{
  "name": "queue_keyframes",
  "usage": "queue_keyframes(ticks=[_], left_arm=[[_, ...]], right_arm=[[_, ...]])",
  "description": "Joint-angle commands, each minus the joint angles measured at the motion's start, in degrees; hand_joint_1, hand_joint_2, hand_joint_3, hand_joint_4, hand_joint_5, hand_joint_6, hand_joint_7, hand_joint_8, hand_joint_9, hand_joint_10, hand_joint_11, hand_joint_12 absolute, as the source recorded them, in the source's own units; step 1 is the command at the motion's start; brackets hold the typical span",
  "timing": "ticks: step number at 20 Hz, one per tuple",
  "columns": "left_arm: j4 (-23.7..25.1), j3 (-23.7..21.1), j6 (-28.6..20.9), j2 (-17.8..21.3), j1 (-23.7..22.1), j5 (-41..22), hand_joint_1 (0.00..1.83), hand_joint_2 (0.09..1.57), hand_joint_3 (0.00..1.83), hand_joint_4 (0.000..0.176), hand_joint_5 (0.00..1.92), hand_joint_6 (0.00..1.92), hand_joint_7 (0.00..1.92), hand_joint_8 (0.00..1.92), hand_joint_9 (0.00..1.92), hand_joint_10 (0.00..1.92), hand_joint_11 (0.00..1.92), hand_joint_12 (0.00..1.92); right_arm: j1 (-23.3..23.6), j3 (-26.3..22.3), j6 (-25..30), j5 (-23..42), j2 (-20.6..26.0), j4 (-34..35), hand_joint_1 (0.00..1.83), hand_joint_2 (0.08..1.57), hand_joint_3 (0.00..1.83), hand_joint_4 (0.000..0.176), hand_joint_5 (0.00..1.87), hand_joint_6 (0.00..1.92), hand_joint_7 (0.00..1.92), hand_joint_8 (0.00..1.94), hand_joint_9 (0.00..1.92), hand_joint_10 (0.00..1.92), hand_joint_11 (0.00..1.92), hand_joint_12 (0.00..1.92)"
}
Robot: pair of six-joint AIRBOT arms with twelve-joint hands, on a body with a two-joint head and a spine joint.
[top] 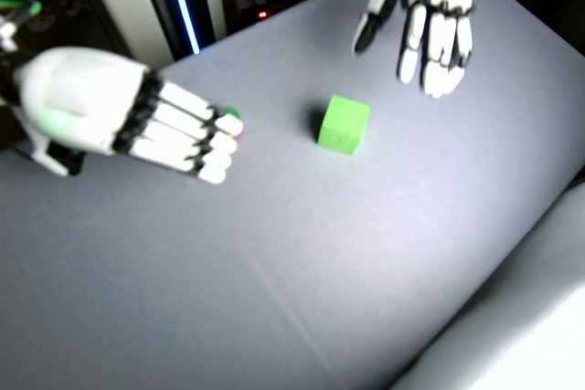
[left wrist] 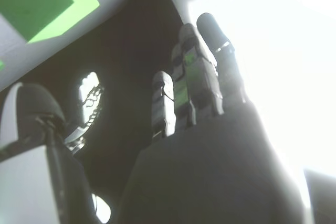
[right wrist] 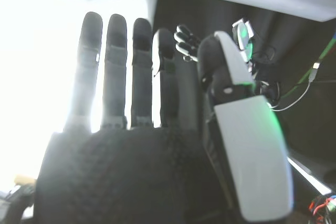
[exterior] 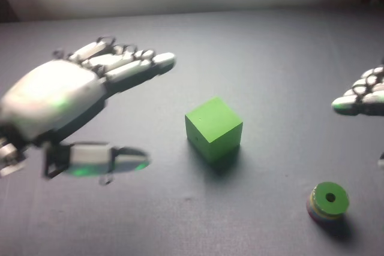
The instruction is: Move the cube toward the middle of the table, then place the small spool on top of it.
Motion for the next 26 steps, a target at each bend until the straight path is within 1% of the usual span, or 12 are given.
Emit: queue_keyframes(ticks=[1,3,4,5,6,7,8,10,13,17,21,26], left_arm=[[-1.3,-0.4,-0.1,1.3,0.4,-9.6,0.79,0.93,0.0,0.149,0.16,0.0,0.21,0.0,0.3,0.0,0.0,0.85],[-2.8,-2.4,0.0,4.6,4.0,-12.4,0.88,0.92,0.0,0.159,0.14,0.0,0.21,0.0,0.28,0.0,0.0,0.68],[-3.5,-3.0,0.2,5.8,5.2,-13.4,0.89,0.94,0.0,0.149,0.12,0.01,0.21,0.0,0.27,0.0,0.0,0.53],[-4.3,-3.7,0.8,6.9,6.5,-14.7,0.82,0.95,0.0,0.086,0.16,0.01,0.24,0.0,0.24,0.0,0.0,0.52],[-5.4,-4.3,1.5,8.0,7.8,-16.1,0.8,0.96,0.0,0.049,0.2,0.01,0.23,0.0,0.2,0.0,0.0,0.48],[-5.9,-4.6,1.8,8.4,8.4,-16.8,0.81,0.96,0.0,0.047,0.21,0.01,0.22,0.0,0.18,0.0,0.0,0.46],[-6.8,-5.2,2.1,9.2,9.5,-18.5,0.85,0.96,0.0,0.059,0.2,0.0,0.23,0.0,0.2,0.01,0.0,0.51],[-7.8,-6.2,2.6,10.2,11.3,-21.1,0.89,0.96,0.0,0.05,0.21,0.0,0.24,0.0,0.23,0.01,0.0,0.51],[-9.0,-6.8,3.0,10.9,12.9,-23.4,0.92,0.96,0.0,0.064,0.18,0.0,0.22,0.0,0.23,0.0,0.0,0.61],[-9.4,-6.9,3.2,10.9,13.0,-23.6,0.92,0.96,0.0,0.095,0.17,0.0,0.24,0.0,0.24,0.0,0.0,0.61],[-9.4,-7.0,3.2,10.9,13.1,-24.0,0.85,0.97,0.0,0.103,0.17,0.0,0.24,0.0,0.26,0.0,0.0,0.53],[-9.8,-7.3,3.2,10.9,13.7,-24.9,0.86,0.97,0.0,0.089,0.15,0.0,0.21,0.0,0.23,0.0,0.0,0.48]], right_arm=[[1.2,0.3,1.0,2.6,0.0,-0.9,0.92,1.03,0.0,0.077,0.53,0.0,0.54,0.0,0.57,0.0,0.25,0.8],[4.7,0.9,3.6,-2.4,0.0,-7.6,0.98,0.99,0.0,0.07,0.51,0.0,0.51,0.0,0.55,0.0,0.16,0.96],[6.4,1.0,4.8,-4.4,-0.1,-10.5,0.99,0.98,0.0,0.095,0.48,0.0,0.48,0.0,0.53,0.0,0.13,0.96],[8.1,1.3,6.7,-6.5,-0.4,-13.9,1.04,0.95,0.0,0.079,0.48,0.0,0.47,0.0,0.52,0.0,0.15,0.9],[9.8,1.8,9.1,-8.7,-0.9,-18.1,1.06,0.94,0.0,0.073,0.48,0.0,0.48,0.0,0.52,0.0,0.16,0.88],[10.6,2.0,10.2,-9.7,-1.2,-20.0,1.03,0.94,0.0,0.095,0.47,0.0,0.47,0.0,0.5,0.0,0.12,0.86],[12.2,2.4,12.0,-11.5,-2.0,-23.3,1.03,0.95,0.0,0.099,0.46,0.0,0.46,0.0,0.46,0.0,0.05,0.84],[14.4,3.3,14.3,-14.0,-3.6,-28.0,1.02,0.95,0.0,0.107,0.43,0.0,0.44,0.0,0.43,0.0,0.01,0.82],[16.8,4.5,18.8,-16.7,-5.5,-34.5,1.09,0.91,0.0,0.061,0.48,0.0,0.45,0.0,0.47,0.0,0.17,0.73],[17.7,5.0,19.7,-18.0,-6.6,-36.5,1.09,0.93,0.0,0.067,0.45,0.0,0.43,0.0,0.46,0.01,0.19,0.79],[17.8,5.0,19.7,-19.4,-6.7,-37.3,1.12,0.94,0.0,0.046,0.49,0.01,0.5,0.01,0.55,0.02,0.24,0.87],[17.8,5.1,19.7,-20.8,-6.7,-37.8,1.13,0.92,0.0,0.05,0.53,0.0,0.62,0.01,0.67,0.02,0.17,1.09]])
